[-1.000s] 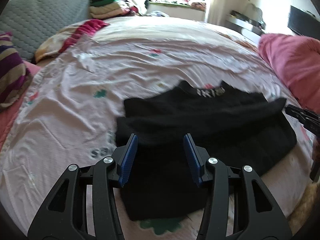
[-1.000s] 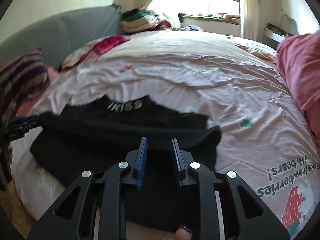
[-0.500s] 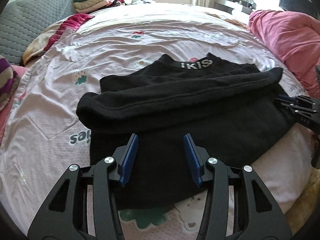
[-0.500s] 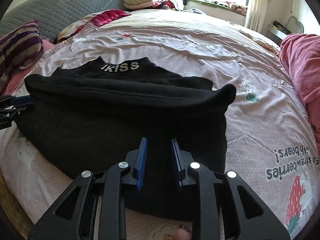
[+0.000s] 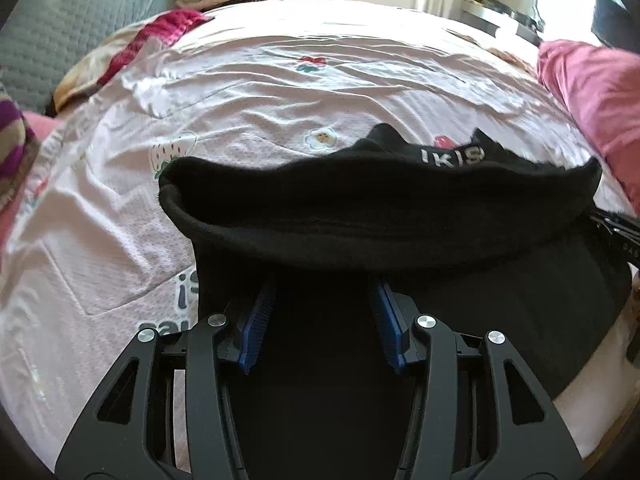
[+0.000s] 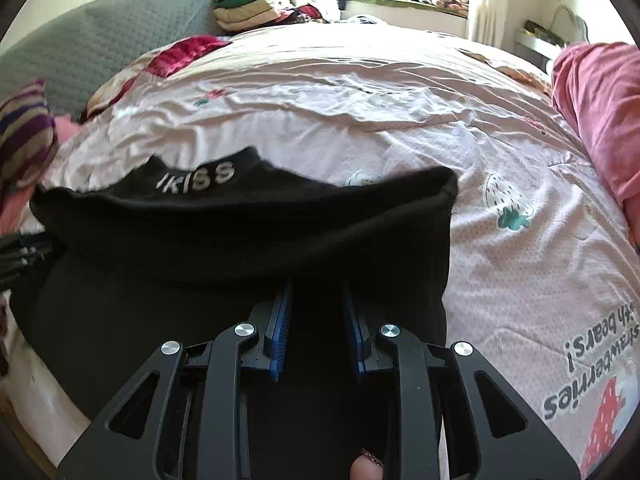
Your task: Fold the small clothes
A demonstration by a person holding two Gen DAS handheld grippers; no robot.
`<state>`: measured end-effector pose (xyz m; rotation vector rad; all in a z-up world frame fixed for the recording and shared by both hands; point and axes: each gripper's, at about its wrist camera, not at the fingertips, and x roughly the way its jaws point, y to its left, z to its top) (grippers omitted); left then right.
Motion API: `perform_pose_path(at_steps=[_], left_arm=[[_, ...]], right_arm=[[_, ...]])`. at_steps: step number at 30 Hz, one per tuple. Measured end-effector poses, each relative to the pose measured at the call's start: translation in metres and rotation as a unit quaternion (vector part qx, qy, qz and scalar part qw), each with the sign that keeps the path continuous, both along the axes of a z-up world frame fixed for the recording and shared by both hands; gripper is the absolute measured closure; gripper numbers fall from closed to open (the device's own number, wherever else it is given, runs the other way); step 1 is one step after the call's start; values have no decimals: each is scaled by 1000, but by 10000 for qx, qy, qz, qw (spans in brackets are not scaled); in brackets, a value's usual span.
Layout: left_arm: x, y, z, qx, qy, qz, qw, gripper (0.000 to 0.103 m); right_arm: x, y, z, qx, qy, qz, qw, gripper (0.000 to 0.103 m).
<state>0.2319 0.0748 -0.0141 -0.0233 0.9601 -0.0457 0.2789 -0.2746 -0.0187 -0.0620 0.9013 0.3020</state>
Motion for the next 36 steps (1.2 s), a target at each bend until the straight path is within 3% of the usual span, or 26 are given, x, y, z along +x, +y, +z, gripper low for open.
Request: perform_pose_path(at_steps=[5, 9, 11, 13, 17, 20, 21, 22, 23, 25, 36], left_arm=[[15, 10, 3, 62, -125, 190, 9997, 63], [19, 34, 8, -200, -193, 603, 9978, 62], [20, 45, 10, -229, -225, 782, 9964, 54], [22, 55, 8, -392, -151, 871, 9953, 50], [25, 64, 1, -722, 12, 953, 9928, 42], [26, 64, -3, -765, -1, 939, 9926, 41], [26, 63, -4, -746, -20, 917, 9930, 42], [25, 61, -3, -677, -76, 868, 9939, 52], [24, 59, -3, -639, -113, 834, 9944, 73], [22, 56, 0, -536, -207, 787, 9952, 95], [15, 61, 45, -462, -978, 816, 9908, 99]], right_arm=[[14, -8, 4, -110, -135, -265, 9995, 80], [20, -27, 8, -71, -221, -589, 9980, 77], [22, -38, 10, -66, -243, -763, 9968, 66], [24, -45, 10, -53, -211, -863, 9960, 61], [30, -51, 2, 120, 26, -817, 9966, 61], [30, -52, -4, 232, 129, -796, 9965, 61], [30, -53, -5, 313, 171, -792, 9962, 61], [30, -54, -6, 410, 212, -757, 9961, 69], [30, -53, -6, 473, 241, -724, 9960, 80], [26, -51, -4, 475, 203, -652, 9965, 92], [23, -59, 33, 737, -556, -818, 9924, 97]])
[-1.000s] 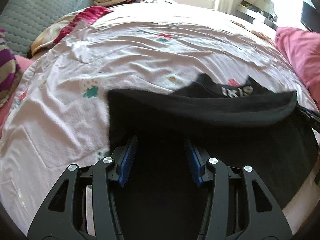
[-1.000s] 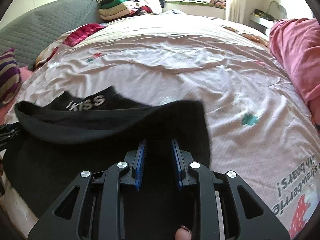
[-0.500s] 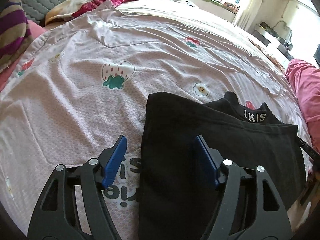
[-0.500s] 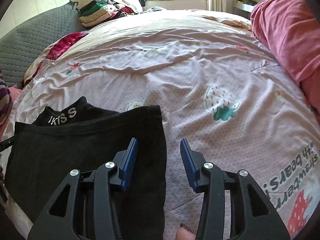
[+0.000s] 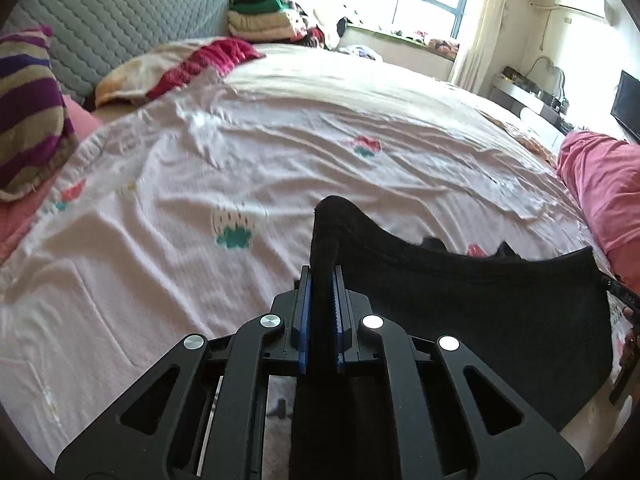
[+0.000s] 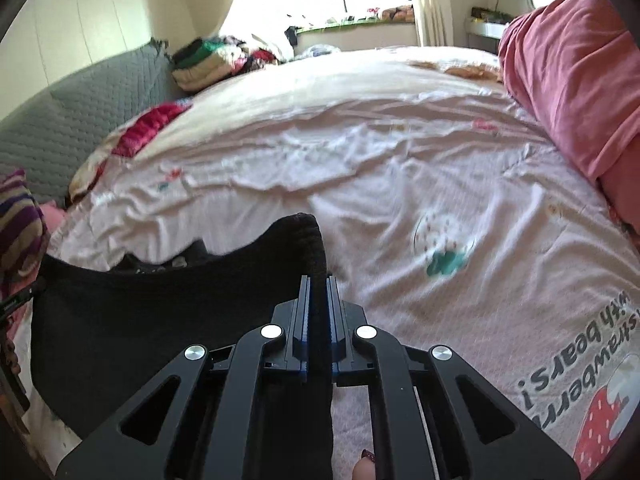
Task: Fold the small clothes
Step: 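Pinch the folded edge with the left gripper while the right gripper pinches and adjusts, then release the folded edge and hold both grippers open above the shirt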
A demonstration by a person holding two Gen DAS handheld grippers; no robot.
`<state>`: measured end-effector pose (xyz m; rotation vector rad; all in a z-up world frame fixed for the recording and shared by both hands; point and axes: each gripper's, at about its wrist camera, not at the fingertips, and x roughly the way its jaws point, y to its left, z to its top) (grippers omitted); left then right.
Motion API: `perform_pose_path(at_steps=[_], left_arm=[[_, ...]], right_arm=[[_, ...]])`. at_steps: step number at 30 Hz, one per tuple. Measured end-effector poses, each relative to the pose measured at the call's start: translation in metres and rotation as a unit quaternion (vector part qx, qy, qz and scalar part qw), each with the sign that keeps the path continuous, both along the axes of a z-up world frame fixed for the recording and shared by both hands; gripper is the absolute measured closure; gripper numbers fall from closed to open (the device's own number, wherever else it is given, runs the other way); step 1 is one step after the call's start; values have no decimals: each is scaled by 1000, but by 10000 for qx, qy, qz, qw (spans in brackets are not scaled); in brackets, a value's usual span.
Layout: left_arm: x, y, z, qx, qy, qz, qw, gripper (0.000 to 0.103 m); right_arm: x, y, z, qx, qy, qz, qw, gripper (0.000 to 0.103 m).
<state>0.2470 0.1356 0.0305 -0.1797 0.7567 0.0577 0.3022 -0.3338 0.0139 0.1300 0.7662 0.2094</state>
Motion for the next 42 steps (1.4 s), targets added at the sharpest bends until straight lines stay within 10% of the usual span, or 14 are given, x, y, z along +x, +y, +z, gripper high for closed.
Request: perform_pose_path(at_steps=[13, 22, 42], left_arm=[[17, -4, -49, 377, 770, 95, 9963, 97], [-5, -6, -32, 182, 566, 191, 9980, 72], [-58, -73, -34, 310, 884, -844, 9920, 55]], right_arm=[[13, 15, -42, -843, 515, -205, 9949, 96], [-5, 11, -31, -1045, 436, -575, 9919, 63], [-95, 74, -5, -771, 191, 1101, 9907, 51]])
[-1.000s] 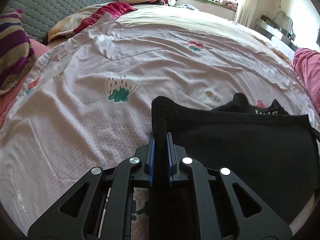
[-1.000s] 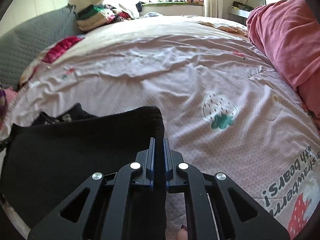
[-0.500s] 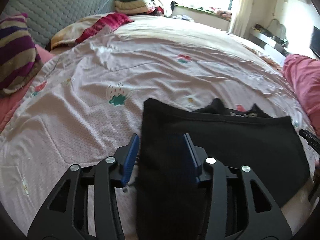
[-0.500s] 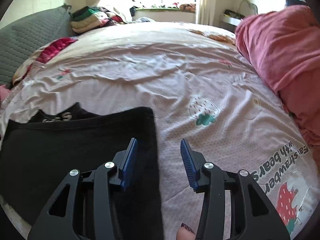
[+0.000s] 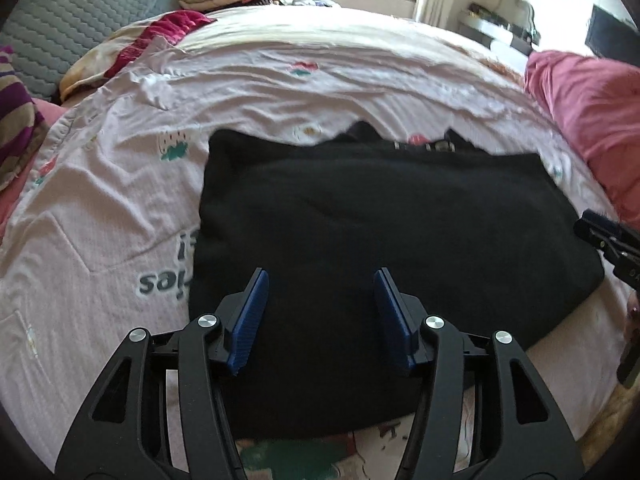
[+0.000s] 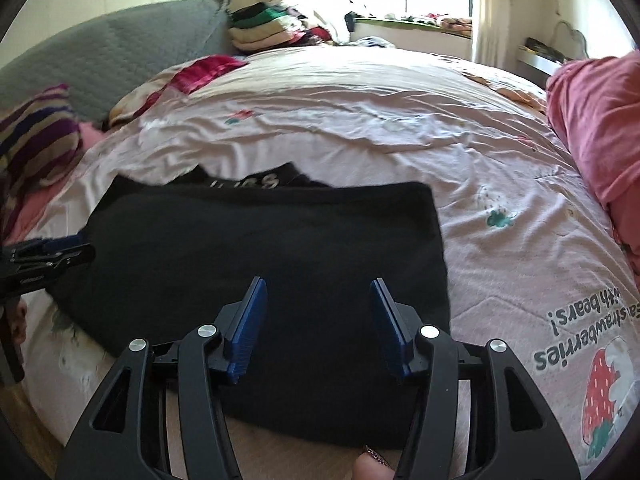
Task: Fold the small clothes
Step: 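Release the folded edge and hold both grippers open above the shirt, then move both open grippers to the folded shirt's edge nearest them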
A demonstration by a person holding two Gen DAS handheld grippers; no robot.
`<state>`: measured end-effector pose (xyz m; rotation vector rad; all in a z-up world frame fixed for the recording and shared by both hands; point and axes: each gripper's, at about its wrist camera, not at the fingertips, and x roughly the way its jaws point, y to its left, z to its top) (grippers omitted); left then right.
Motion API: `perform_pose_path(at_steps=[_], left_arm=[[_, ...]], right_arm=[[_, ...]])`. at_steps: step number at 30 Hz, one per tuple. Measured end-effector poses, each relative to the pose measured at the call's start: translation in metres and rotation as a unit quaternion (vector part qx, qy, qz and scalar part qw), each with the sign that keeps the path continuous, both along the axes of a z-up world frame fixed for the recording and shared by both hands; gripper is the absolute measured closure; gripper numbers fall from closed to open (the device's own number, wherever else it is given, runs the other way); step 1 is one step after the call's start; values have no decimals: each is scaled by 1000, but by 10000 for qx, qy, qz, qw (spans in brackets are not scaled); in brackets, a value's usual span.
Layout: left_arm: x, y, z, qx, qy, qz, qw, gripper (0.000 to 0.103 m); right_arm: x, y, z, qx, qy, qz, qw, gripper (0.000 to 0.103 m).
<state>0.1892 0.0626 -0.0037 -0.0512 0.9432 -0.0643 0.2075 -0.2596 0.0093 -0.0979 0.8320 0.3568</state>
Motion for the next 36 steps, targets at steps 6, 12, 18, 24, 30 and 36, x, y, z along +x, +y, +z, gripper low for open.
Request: perform_pose_path(at_steps=[6, 12, 18, 24, 30, 36], left_arm=[[-13, -8, -7, 236, 22, -129, 9996, 53], [-17, -5, -10, 150, 52, -153, 9998, 53], [-21, -4, -9, 119, 47, -184, 9997, 53], [-27, -2, -8, 21, 53, -201, 9998, 53], [-35, -2, -5, 34, 39, -306, 9995, 53], [-40, -1, 1, -87, 18, -354, 9993, 49]], right_arm=[[-8, -4, -16, -249, 297, -57, 9992, 51], [-13, -13, -30, -272, 462, -156, 9984, 48], [-17, -15, -32, -304, 434, -178, 9984, 47], [-19, -18, -30, -197, 456, -205, 9986, 47], [-22, -16, -21, 61, 372, -131, 9992, 41], [-25, -4, -9, 181, 164, 15, 9997, 33]])
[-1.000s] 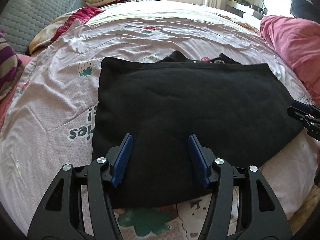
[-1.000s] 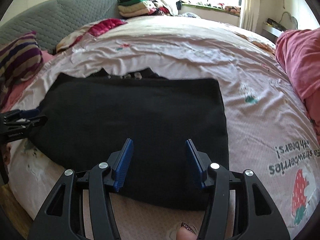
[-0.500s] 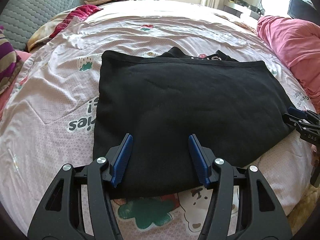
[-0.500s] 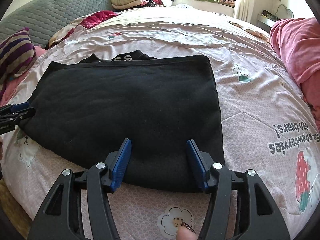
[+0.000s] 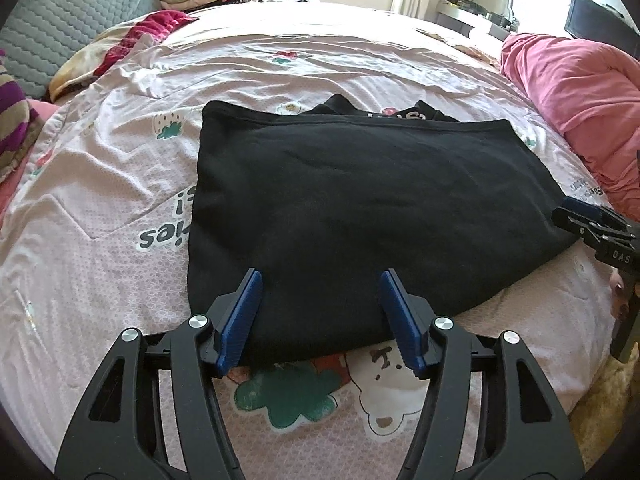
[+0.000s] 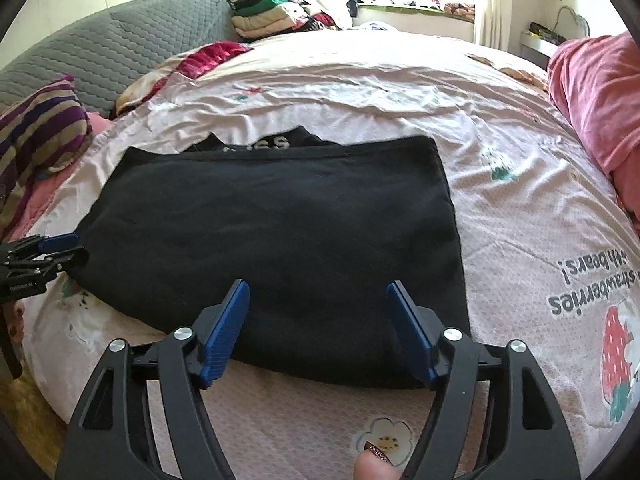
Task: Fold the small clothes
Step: 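Move both open grippers to the folded shirt's edge nearest them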
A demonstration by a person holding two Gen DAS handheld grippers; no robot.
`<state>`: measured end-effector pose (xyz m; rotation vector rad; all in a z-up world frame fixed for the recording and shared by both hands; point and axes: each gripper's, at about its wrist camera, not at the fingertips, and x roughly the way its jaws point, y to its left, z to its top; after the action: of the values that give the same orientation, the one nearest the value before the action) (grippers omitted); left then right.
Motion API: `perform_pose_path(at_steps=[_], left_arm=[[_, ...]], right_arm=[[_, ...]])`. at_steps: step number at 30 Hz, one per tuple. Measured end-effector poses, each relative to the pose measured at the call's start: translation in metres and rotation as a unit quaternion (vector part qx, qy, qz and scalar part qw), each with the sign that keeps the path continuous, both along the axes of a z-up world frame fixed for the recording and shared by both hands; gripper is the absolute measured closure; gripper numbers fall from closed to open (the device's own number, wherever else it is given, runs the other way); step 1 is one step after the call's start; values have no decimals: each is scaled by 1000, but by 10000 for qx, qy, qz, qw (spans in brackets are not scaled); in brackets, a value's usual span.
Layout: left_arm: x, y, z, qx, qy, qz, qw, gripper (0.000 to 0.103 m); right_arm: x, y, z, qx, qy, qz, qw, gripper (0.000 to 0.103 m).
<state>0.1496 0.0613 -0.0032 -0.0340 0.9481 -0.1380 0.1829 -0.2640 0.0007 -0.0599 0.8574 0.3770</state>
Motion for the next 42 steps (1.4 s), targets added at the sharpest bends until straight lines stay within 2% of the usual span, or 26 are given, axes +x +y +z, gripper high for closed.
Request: perform_pose_path(at_steps=[1, 4, 8, 10, 12, 14, 20, 32, 42], left_arm=[[-1, 1, 1, -18, -13, 5, 10000, 48], [-1, 4, 5, -94, -36, 26, 9999, 40], [-3, 11, 10, -138, -130, 99, 9998, 32], [-2, 16, 12, -116, -156, 200, 9996, 20], [-1, 21, 14, -128, -167, 264, 9994, 18], [0, 26, 16, -108, -205, 348, 9991, 10], [5, 39, 18, -70, -220, 564, 9981, 10], [20, 56, 19, 6, -208, 944, 9953, 10], [39, 65, 20, 83, -196, 1198, 9926, 10]], right_arm=[[0, 3, 2, 15, -31, 30, 10000, 32], [-1, 10, 7, 85, -93, 79, 9999, 17], [-2, 23, 15, 198, -195, 224, 9994, 16], [-3, 29, 18, 215, -279, 274, 9990, 11], [-5, 35, 21, 224, -379, 381, 9983, 11], [-8, 42, 24, 189, -500, 478, 9974, 10], [-18, 71, 26, -86, -779, 821, 9935, 10], [-37, 122, 21, -286, -917, 1430, 9851, 10], [-42, 157, 10, -339, -817, 1756, 9805, 10]])
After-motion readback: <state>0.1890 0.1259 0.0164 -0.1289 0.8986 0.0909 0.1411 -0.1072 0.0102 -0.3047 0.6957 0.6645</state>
